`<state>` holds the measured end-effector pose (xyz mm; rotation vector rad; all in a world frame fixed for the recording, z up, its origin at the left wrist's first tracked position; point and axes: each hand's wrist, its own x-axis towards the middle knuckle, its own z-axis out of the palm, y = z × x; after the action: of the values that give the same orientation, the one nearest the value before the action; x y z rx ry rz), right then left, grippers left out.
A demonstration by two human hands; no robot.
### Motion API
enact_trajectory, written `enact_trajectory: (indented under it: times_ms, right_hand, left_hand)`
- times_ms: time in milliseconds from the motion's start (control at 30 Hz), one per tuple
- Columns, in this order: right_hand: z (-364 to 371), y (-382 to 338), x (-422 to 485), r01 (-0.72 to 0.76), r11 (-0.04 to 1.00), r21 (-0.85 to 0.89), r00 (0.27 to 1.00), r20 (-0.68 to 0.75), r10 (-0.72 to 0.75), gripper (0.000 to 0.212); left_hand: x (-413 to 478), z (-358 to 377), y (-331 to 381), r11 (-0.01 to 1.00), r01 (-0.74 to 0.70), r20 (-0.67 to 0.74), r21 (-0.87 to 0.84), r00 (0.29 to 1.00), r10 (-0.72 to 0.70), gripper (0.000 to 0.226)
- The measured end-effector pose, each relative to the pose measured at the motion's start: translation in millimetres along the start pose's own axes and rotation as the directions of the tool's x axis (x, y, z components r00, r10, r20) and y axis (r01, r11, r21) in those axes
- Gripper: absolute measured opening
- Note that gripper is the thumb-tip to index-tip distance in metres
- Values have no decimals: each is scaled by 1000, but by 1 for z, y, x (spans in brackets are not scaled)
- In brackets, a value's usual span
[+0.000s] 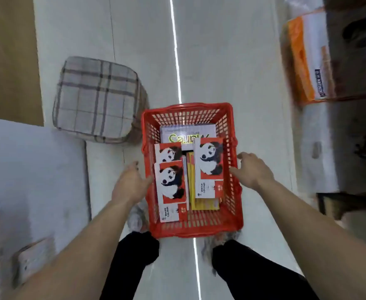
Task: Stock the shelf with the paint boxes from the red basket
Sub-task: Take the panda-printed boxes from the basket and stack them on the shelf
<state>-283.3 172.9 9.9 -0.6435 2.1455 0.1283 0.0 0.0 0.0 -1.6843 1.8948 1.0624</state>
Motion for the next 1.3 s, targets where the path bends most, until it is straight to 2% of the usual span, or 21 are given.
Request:
enact_trajectory:
  times_ms: [67, 167, 267, 333, 400, 633, 800, 1067, 1300]
  right_hand:
    - [30, 5, 27, -27, 996, 90, 999, -41, 31, 50]
    - [75, 11, 56, -43, 949, 311, 979, -178, 103, 31]
    - [101, 22, 65, -2, 905, 426, 941, -305, 146, 31]
    - [109, 31, 68, -18, 882, 471, 960, -239, 147, 38]
    - [111, 38, 67, -5, 888, 459, 980, -173, 95, 33]
    - [96, 48, 22, 37, 864, 501, 957, -268, 114, 22]
    - [14, 51, -77, 66, 836, 545, 963, -253, 90, 16]
    - [-201, 48, -260, 137, 789, 599, 958, -283, 49, 21]
    - [-369, 16, -316, 224, 785, 578, 919, -392, 27, 29]
  left_hand:
    - [25, 28, -13, 994, 48, -33, -97, 998, -51, 82]
    - [52, 69, -28, 984, 75, -25, -162, 997, -80, 50]
    - [60, 93, -36, 984, 51, -112, -169, 991, -71, 28]
    - [62, 98, -39, 982, 25, -154, -188, 987, -54, 26]
    - [61, 97, -38, 978, 4, -162, -211, 986, -39, 24]
    - [19, 62, -15, 985, -119, -198, -125, 976, 93, 15]
    - [-65, -16, 36, 987, -144, -206, -74, 970, 127, 22]
    - [-252, -178, 167, 979, -182, -270, -96, 951, 150, 25]
    - [-316, -289, 271, 950, -251, -409, -187, 899, 158, 20]
